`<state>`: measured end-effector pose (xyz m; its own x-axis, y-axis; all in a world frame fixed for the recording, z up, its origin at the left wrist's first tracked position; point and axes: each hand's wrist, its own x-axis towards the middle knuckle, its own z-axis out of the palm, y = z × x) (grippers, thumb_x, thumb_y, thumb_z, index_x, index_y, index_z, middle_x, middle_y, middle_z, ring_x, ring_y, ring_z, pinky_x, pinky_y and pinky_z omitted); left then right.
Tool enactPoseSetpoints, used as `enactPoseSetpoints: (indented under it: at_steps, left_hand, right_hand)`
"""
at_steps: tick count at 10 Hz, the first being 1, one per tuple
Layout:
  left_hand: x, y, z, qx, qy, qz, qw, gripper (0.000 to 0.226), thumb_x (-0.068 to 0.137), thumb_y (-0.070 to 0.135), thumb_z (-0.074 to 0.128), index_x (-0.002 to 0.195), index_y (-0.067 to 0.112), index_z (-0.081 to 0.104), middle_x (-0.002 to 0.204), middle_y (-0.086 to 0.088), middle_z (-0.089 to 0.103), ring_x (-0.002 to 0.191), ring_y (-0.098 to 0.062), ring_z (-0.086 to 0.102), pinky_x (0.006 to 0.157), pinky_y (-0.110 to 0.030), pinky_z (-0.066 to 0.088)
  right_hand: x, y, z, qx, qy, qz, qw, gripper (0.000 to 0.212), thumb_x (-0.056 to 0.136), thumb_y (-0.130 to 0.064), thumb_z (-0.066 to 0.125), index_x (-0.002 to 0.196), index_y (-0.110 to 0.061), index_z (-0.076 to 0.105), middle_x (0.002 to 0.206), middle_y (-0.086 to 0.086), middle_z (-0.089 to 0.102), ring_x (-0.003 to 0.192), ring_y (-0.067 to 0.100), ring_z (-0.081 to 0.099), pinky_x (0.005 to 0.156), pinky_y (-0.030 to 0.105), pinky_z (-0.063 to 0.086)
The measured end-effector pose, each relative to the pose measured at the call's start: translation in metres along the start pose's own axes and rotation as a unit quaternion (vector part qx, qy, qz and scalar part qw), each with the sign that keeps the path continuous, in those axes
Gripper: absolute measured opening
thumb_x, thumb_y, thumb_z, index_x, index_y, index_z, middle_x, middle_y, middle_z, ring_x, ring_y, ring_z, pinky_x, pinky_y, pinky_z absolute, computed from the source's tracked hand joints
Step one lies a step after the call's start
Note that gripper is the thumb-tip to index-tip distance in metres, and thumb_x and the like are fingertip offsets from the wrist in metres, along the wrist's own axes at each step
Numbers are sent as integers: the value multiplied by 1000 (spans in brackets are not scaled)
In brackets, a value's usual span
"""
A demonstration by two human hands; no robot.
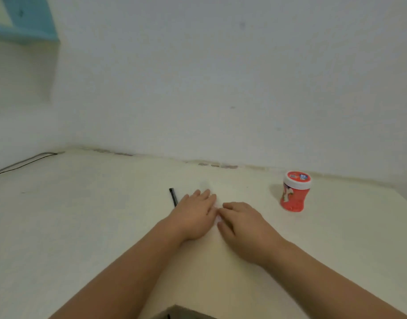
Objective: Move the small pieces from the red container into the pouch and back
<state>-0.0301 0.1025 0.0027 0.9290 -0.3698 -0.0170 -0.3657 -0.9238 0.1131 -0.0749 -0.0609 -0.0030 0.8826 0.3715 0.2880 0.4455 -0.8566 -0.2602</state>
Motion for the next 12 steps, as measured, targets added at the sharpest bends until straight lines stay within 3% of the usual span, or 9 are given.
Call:
enactPoseSetpoints:
  at_steps: [2, 4, 5, 6, 7, 9, 10, 11, 12]
  left_hand:
    - [-35, -77, -1, 10, 3, -70, 997, 55, 104, 40, 15, 156, 23, 13, 166, -4, 8, 152, -25, 5, 121, -45, 8]
    - [-83, -170, -14, 62, 102, -178, 977, 42, 101, 27, 31, 139, 21, 47, 148, -5, 45, 133, -26, 40, 107, -42, 29]
    - [-105, -198, -18, 47, 140, -219, 965, 40, 93, 26, 36, 126, 17, 57, 137, -7, 54, 125, -26, 47, 101, -38, 34]
    - [-116, -220, -22, 32, 139, -249, 958, 42, 89, 28, 28, 108, 13, 62, 122, -8, 60, 116, -27, 53, 93, -36, 39]
    - [-116, -248, -31, 81, 114, -293, 946, 22, 93, 17, 39, 103, 15, 58, 113, -5, 60, 110, -27, 55, 86, -34, 38]
    - [-106, -318, -48, 120, 99, -354, 922, 33, 86, 5, 41, 110, 16, 62, 117, -7, 62, 112, -29, 54, 94, -37, 41]
    - [-106, -331, -45, 128, 159, -348, 915, 35, 81, 4, 44, 108, 18, 61, 115, -6, 62, 106, -29, 53, 91, -39, 41]
    - [-101, -312, -48, 39, 256, -323, 910, 51, 82, -3, 43, 127, 13, 61, 132, -10, 60, 118, -33, 50, 97, -38, 36]
    - [-85, -279, -47, -61, 269, -288, 917, 46, 90, 1, 38, 129, 12, 62, 134, -11, 60, 124, -32, 51, 98, -38, 40]
  right_hand:
    - [53, -60, 36, -18, -41, -63, 997, 42, 100, -36, 31, 130, -19, 55, 137, 1, 54, 125, 22, 45, 110, 37, 32]
    - [115, -152, 84, -4, -65, -78, 995, 37, 97, -36, 34, 119, -17, 57, 128, 2, 55, 124, 28, 45, 104, 42, 35]
    - [146, -198, 108, -10, -67, -57, 996, 43, 97, -39, 30, 125, -16, 54, 136, 5, 51, 131, 31, 39, 107, 47, 30]
    - [174, -231, 128, -2, -71, -26, 997, 50, 98, -39, 26, 135, -15, 48, 147, 6, 41, 140, 33, 28, 113, 52, 20]
    - [195, -250, 140, 17, -72, -41, 996, 46, 97, -34, 27, 132, -14, 50, 147, 7, 43, 139, 32, 29, 113, 53, 20]
    - [202, -251, 140, 69, -86, -116, 987, 41, 96, -25, 31, 132, -16, 50, 146, 1, 44, 139, 26, 32, 116, 49, 18]
    - [201, -251, 137, 89, -66, -121, 986, 32, 93, -21, 34, 114, -13, 57, 123, 2, 57, 121, 25, 45, 111, 45, 27]
    - [198, -247, 130, 139, -40, -96, 985, 15, 90, -14, 39, 81, -12, 51, 91, 6, 59, 90, 27, 50, 85, 36, 38]
    - [183, -241, 124, 169, -12, -81, 982, 24, 86, -11, 43, 64, -15, 35, 75, 9, 53, 75, 30, 46, 68, 35, 32]
